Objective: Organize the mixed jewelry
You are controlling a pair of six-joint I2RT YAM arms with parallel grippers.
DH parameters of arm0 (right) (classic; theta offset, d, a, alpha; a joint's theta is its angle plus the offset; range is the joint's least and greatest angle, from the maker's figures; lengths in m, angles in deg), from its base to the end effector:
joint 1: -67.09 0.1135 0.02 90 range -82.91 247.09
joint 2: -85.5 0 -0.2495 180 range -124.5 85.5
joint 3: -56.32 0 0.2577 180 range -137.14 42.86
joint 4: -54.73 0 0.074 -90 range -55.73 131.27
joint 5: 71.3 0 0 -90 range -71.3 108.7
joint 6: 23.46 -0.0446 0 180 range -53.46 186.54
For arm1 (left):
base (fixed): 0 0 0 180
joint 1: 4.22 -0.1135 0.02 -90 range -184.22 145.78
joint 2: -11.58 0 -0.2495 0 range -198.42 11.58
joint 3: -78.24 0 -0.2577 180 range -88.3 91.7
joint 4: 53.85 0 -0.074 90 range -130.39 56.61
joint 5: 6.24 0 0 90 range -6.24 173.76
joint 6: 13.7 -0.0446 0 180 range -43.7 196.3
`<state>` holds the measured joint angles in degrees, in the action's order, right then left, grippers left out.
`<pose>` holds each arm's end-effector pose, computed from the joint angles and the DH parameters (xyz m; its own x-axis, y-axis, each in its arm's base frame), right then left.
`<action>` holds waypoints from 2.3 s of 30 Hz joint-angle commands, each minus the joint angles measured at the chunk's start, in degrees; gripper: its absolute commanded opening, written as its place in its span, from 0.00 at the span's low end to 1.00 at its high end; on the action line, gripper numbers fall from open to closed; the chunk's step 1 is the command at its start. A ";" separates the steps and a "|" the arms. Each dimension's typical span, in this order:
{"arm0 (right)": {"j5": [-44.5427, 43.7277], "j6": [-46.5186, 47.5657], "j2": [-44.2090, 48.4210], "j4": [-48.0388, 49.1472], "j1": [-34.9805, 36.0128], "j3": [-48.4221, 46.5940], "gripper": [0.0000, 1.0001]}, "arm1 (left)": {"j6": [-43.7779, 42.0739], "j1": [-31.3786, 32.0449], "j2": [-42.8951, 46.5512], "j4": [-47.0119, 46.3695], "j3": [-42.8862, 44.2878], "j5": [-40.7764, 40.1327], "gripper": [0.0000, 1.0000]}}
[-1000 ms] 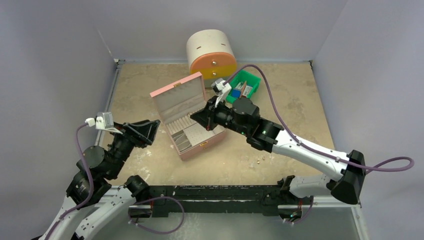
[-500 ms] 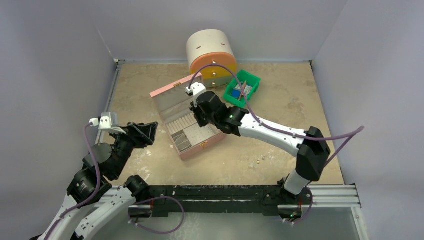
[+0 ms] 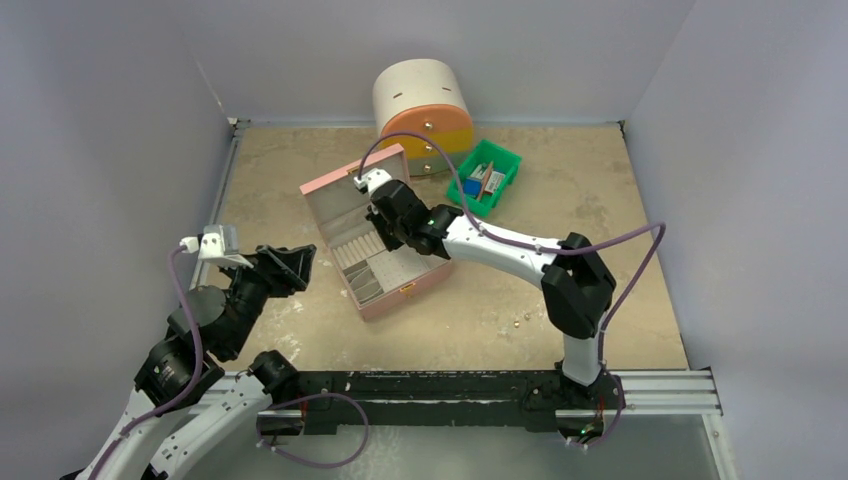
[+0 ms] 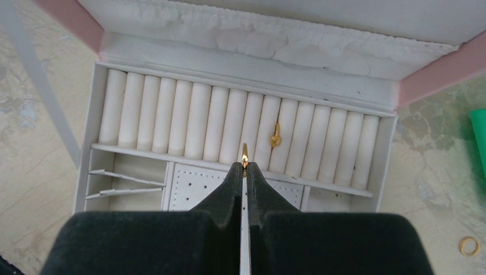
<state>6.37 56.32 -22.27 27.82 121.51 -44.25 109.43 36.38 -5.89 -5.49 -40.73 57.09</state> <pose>0.2691 0.3598 0.2529 -0.4438 -0.3225 -0.8361 -0.6228 0.7818 0.0291 0.0754 -0.0383 0.3565 -0.1854 -0.4843 -0.8550 0.1679 0.8417 -0.5132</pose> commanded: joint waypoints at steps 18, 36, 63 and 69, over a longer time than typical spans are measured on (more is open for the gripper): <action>1.35 -1.86 -6.58 1.76 -0.53 -4.12 0.00 | -1.57 0.00 0.16 -1.23 -0.11 -1.35 0.65; 0.55 -3.04 -10.69 2.80 -1.94 -4.47 0.00 | -1.48 -0.54 -0.43 -1.28 -0.07 -1.19 0.66; 2.25 -5.51 6.91 5.10 -2.48 4.27 0.29 | -1.14 -1.07 -1.62 -1.28 -0.20 -1.19 0.66; -4.36 -4.50 15.73 4.71 -2.62 10.51 0.34 | -1.13 -1.23 -1.84 -1.33 -0.20 -0.92 0.66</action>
<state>7.52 51.64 -12.06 31.73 119.21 -37.04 109.45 35.55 -7.01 -5.08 -40.95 56.28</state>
